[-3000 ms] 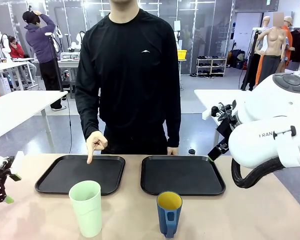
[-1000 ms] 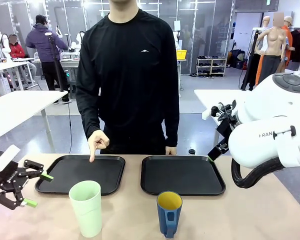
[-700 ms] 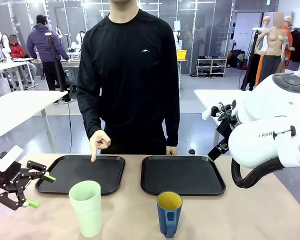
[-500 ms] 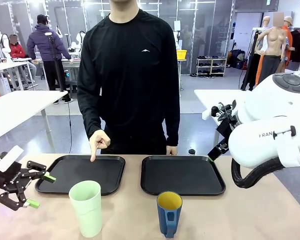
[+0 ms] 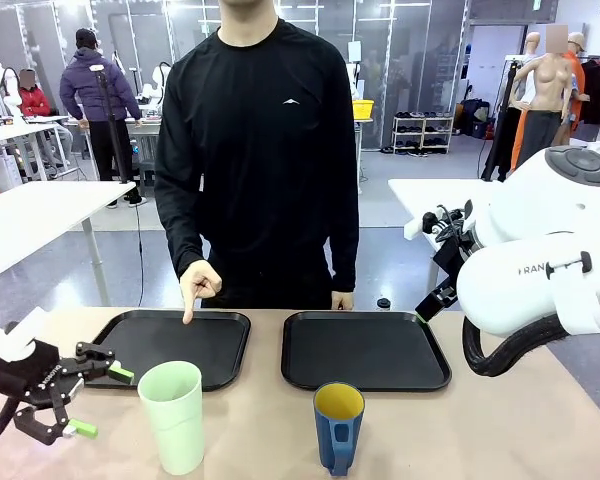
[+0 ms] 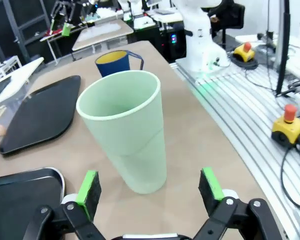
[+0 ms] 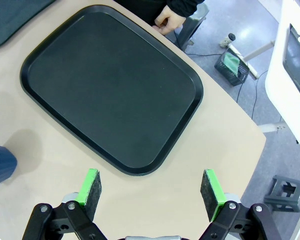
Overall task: Sort and store the cups by type.
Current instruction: Pick up the Reusable plastic cup.
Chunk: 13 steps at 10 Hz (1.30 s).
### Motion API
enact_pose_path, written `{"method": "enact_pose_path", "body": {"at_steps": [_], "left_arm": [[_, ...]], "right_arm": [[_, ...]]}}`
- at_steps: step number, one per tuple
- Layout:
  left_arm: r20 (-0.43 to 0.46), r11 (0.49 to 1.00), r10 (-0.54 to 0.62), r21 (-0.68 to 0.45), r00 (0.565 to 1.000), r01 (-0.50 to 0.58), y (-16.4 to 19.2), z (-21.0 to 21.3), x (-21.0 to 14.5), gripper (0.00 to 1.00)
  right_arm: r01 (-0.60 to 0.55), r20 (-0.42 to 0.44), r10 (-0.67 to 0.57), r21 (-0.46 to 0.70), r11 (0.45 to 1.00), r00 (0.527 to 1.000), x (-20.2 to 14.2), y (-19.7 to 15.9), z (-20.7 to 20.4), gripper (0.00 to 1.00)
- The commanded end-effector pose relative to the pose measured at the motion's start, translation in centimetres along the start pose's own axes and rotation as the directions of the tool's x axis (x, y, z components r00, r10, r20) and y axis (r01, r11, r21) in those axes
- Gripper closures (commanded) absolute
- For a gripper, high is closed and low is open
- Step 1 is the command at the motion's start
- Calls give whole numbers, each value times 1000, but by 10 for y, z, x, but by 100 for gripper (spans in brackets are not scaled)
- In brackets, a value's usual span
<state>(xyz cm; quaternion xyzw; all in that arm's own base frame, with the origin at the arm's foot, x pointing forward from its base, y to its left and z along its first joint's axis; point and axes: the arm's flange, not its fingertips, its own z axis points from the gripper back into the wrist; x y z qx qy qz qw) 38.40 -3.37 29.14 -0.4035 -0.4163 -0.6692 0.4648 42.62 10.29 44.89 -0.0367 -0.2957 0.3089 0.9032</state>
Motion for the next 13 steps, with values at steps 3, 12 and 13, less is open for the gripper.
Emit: {"method": "enact_pose_path", "body": {"at_steps": [3, 12, 13], "left_arm": [[0, 1000, 0, 0, 1000, 0, 0, 0, 0, 0], [180, 989, 133, 42, 975, -143, 33, -48, -55, 0], [196, 990, 125, 45, 973, -136, 35, -51, -56, 0]], "right_arm": [[1, 0, -1, 1, 1000, 1000, 0, -1, 0, 0], [1, 0, -1, 1, 1000, 1000, 0, -1, 0, 0], [1, 0, -1, 1, 1000, 1000, 0, -1, 0, 0]]}}
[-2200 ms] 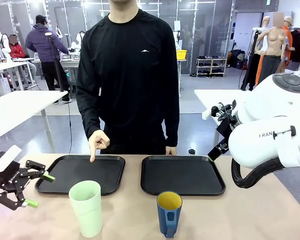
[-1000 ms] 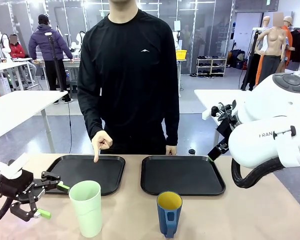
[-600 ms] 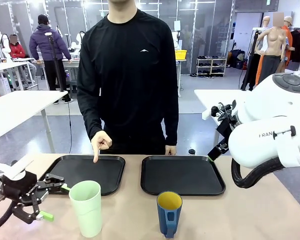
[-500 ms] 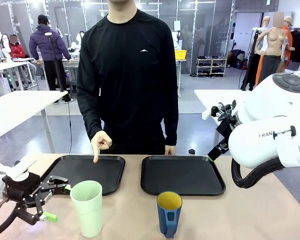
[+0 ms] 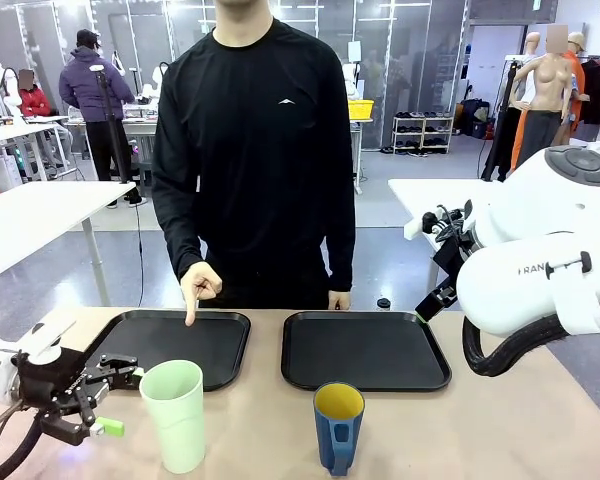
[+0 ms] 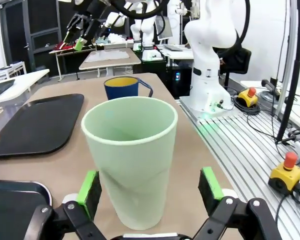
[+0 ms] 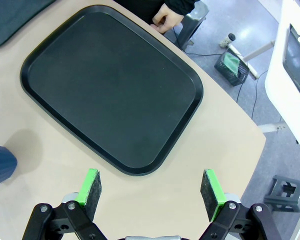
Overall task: Sort and store the cups by type.
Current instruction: Pick up the Reusable plastic cup.
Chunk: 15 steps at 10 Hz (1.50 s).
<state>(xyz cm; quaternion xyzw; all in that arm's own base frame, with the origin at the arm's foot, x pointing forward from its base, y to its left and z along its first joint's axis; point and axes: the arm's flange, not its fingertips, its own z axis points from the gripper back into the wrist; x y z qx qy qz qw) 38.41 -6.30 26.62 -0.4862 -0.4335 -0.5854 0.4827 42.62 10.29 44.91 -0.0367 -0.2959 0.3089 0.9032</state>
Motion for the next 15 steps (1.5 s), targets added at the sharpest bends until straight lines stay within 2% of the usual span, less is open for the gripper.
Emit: {"method": "enact_pose_path", "body": {"at_steps": [1, 7, 10, 15], "left_arm": [[47, 1000, -24, 4, 999, 24, 40, -14, -41, 0], [75, 1000, 11, -30, 997, -9, 47, -40, -61, 0], [138, 998, 16, -66, 990, -7, 50, -57, -65, 0], [123, 993, 21, -118, 992, -7, 44, -73, -58, 0]], "right_arm": [[1, 0, -1, 1, 1000, 1000, 0, -1, 0, 0], [1, 0, -1, 1, 1000, 1000, 0, -1, 0, 0], [1, 0, -1, 1, 1000, 1000, 0, -1, 0, 0], [1, 0, -1, 1, 1000, 1000, 0, -1, 0, 0]]}}
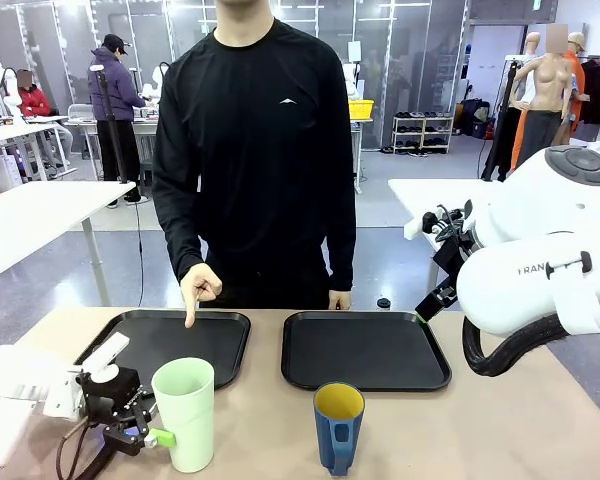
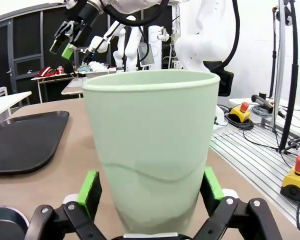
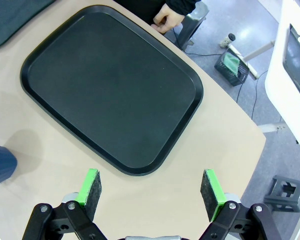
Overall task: Sort and store the cups by type.
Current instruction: Pick up the Reusable plastic cup.
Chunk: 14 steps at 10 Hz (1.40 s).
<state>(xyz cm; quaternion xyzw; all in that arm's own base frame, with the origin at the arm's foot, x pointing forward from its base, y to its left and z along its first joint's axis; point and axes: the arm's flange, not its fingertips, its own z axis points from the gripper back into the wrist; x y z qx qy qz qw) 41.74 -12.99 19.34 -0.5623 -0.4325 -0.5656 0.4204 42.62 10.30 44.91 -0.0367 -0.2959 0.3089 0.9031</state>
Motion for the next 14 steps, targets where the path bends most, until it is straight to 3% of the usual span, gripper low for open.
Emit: {"method": "enact_pose_path", "body": {"at_steps": [1, 4, 12, 13, 14], "left_arm": [[-38, 1000, 1, 8, 999, 0, 3, -4, 7, 0], [-23, 1000, 4, 24, 1000, -3, 7, -6, 8, 0], [-38, 998, -54, 12, 998, 54, -5, -5, 22, 78], [-58, 998, -52, 19, 997, 53, -7, -4, 33, 85], [-53, 997, -74, 29, 996, 76, -9, -1, 48, 85]], "right_arm": [[1, 0, -1, 1, 1000, 1000, 0, -1, 0, 0], [1, 0, -1, 1, 1000, 1000, 0, -1, 0, 0], [1, 0, -1, 1, 1000, 1000, 0, -1, 0, 0], [1, 0, -1, 1, 1000, 1000, 0, -1, 0, 0], [1, 0, -1, 1, 1000, 1000, 0, -1, 0, 0]]}}
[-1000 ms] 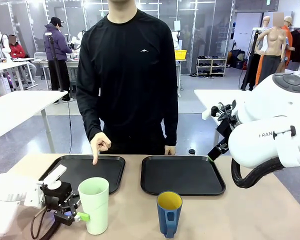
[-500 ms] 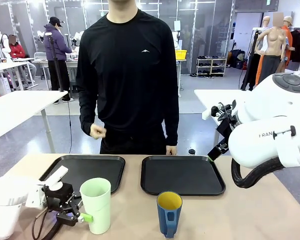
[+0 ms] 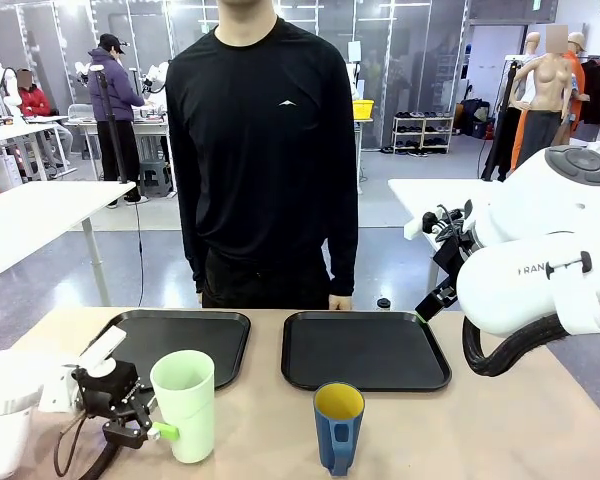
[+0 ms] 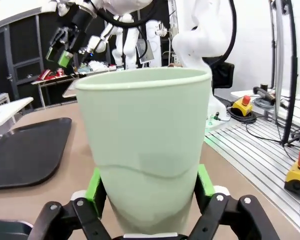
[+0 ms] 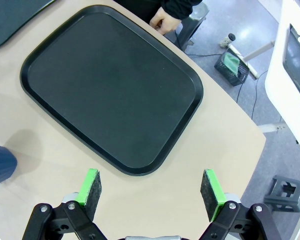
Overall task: Sort and store the cups by type.
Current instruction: Pick up the Reusable plastic cup.
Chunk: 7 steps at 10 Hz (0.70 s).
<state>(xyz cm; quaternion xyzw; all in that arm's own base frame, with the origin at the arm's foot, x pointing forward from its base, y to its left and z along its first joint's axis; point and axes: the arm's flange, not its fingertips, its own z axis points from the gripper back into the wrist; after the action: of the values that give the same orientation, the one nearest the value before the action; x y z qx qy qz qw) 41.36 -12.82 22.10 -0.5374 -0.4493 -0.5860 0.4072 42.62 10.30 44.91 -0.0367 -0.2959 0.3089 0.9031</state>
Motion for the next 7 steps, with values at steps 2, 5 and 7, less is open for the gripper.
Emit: {"method": "enact_pose_path", "body": {"at_steps": [2, 5, 7], "left_arm": [[-47, 995, -70, 66, 996, 73, 1, 13, 55, 85], [-97, 977, -121, 162, 988, 135, 33, 60, 100, 85], [-108, 972, -122, 191, 987, 141, 47, 78, 110, 85]], "right_arm": [[1, 0, -1, 1, 1000, 1000, 0, -1, 0, 0], [1, 0, -1, 1, 1000, 1000, 0, -1, 0, 0], [1, 0, -1, 1, 1000, 1000, 0, -1, 0, 0]]}}
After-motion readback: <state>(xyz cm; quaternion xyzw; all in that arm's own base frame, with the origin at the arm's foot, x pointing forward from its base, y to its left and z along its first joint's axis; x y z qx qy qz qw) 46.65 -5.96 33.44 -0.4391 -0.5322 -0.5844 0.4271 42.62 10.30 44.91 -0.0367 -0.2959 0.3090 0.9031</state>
